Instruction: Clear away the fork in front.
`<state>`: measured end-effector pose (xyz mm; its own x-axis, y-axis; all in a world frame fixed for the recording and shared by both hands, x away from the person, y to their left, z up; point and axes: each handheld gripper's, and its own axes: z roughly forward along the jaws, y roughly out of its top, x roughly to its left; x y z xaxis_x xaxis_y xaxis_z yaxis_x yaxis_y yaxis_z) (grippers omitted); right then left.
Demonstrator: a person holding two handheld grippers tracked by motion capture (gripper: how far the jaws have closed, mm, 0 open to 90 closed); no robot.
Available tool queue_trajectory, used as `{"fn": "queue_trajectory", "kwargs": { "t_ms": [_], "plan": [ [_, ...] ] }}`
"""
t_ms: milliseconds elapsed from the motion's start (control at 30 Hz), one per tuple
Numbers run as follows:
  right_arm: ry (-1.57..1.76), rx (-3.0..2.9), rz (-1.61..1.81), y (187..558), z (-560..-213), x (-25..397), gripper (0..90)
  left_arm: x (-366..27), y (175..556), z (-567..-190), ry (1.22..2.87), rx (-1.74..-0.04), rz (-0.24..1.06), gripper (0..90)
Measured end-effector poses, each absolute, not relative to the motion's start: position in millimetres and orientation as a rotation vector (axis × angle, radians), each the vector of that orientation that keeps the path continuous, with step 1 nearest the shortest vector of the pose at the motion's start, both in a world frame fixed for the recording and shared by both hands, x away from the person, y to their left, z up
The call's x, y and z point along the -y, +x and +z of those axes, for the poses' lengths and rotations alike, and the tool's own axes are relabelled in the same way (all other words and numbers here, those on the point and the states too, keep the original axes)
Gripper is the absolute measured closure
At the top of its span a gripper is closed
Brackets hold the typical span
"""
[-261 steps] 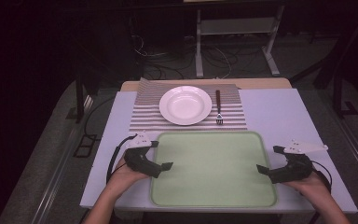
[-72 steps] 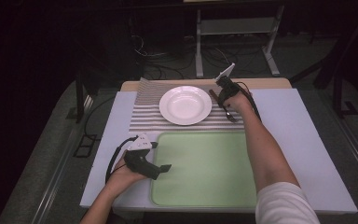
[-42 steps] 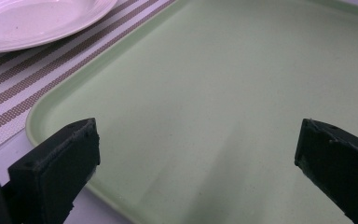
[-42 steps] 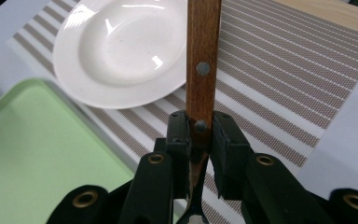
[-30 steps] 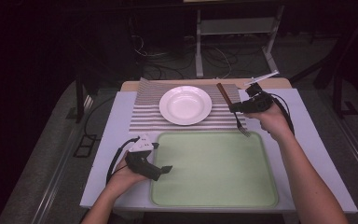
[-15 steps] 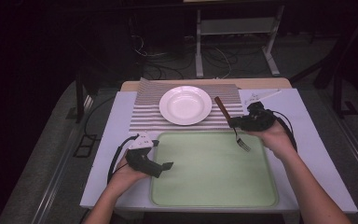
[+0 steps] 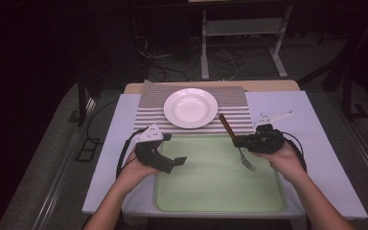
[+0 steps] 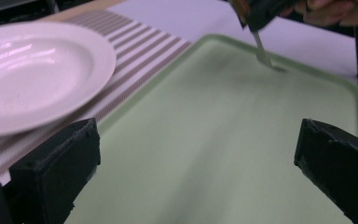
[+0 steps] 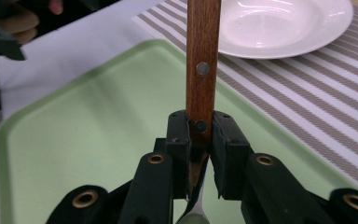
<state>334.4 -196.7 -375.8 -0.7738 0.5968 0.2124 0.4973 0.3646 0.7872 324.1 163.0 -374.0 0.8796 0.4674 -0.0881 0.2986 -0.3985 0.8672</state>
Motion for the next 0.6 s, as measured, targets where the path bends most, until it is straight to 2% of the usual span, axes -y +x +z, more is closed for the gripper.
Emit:
{"fn": "queue_trajectory", "kwargs": {
  "t_ms": [300, 333, 533, 600],
  "plan": [
    [0.972, -2.484, 1.440, 318, -382, 196, 77.2, -133, 340, -356, 1.999, -0.487, 0.172, 0.0],
    [0.972, -2.489, 1.444, 318, -383, 196, 77.2, -130, 342, -355, 1.995, -0.480, 0.164, 3.4],
    [0.959, -2.479, 1.446, 317, -385, 194, 77.2, -107, 353, -345, 1.990, -0.460, 0.144, 6.5],
    [0.956, -2.464, 1.451, 317, -385, 193, 77.1, -100, 354, -342, 1.987, -0.469, 0.137, 11.1]
  ]
}}
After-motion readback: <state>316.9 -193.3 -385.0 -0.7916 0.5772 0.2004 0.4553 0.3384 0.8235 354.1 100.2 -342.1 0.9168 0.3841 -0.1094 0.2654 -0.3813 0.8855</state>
